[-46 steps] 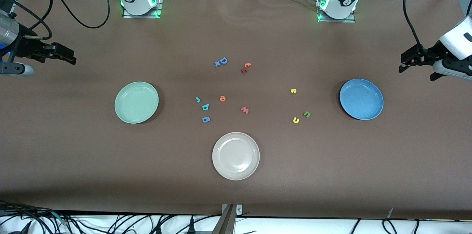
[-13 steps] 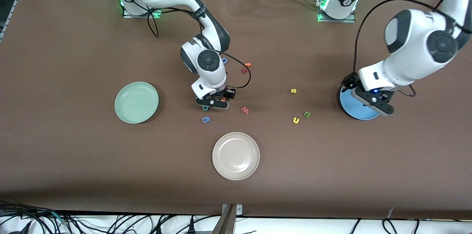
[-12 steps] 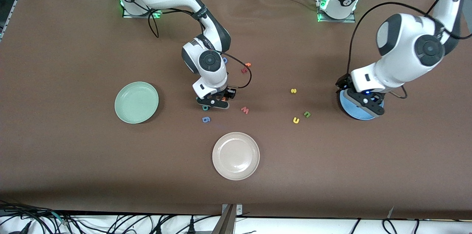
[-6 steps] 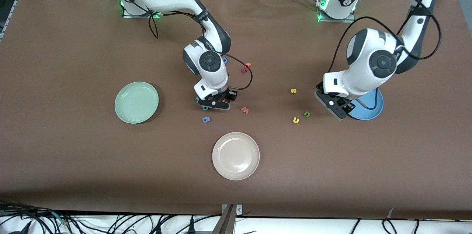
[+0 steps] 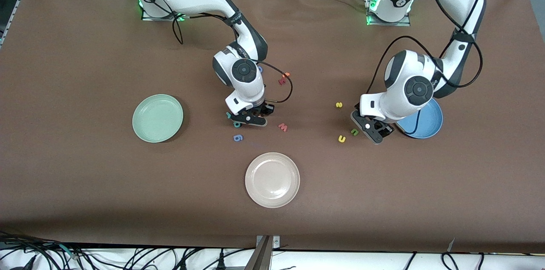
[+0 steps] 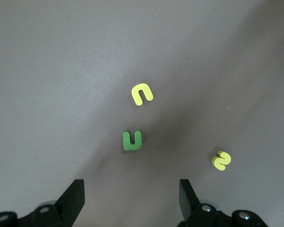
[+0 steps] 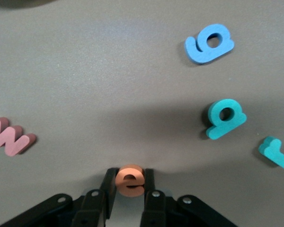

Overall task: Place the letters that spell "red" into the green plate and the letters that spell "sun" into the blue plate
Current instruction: 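Release the e onto the green plate while the left gripper grasps the u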

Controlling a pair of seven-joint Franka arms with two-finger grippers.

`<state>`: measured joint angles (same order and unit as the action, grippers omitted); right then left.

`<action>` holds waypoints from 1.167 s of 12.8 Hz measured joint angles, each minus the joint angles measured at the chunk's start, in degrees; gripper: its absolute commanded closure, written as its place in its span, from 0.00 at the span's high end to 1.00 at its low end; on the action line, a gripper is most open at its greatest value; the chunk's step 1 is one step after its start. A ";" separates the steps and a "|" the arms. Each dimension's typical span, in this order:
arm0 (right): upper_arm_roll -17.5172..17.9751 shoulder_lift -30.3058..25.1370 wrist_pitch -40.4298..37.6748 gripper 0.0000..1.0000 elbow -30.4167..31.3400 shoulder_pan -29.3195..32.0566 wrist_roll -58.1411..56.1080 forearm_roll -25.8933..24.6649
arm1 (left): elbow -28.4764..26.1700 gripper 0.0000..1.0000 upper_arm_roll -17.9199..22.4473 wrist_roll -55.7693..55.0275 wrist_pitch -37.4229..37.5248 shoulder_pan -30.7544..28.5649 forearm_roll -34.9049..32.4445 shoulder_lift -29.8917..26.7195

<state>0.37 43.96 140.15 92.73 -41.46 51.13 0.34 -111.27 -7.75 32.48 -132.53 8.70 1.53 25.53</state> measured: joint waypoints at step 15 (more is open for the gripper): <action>-21.47 -13.18 -16.64 0.12 12.74 0.14 -27.11 -0.11 | -0.23 0.75 0.61 -6.70 -6.61 2.54 0.00 2.93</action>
<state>-21.09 30.78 123.51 105.48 -41.32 24.01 0.23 -111.50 -7.14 25.77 -139.15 11.24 1.53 28.47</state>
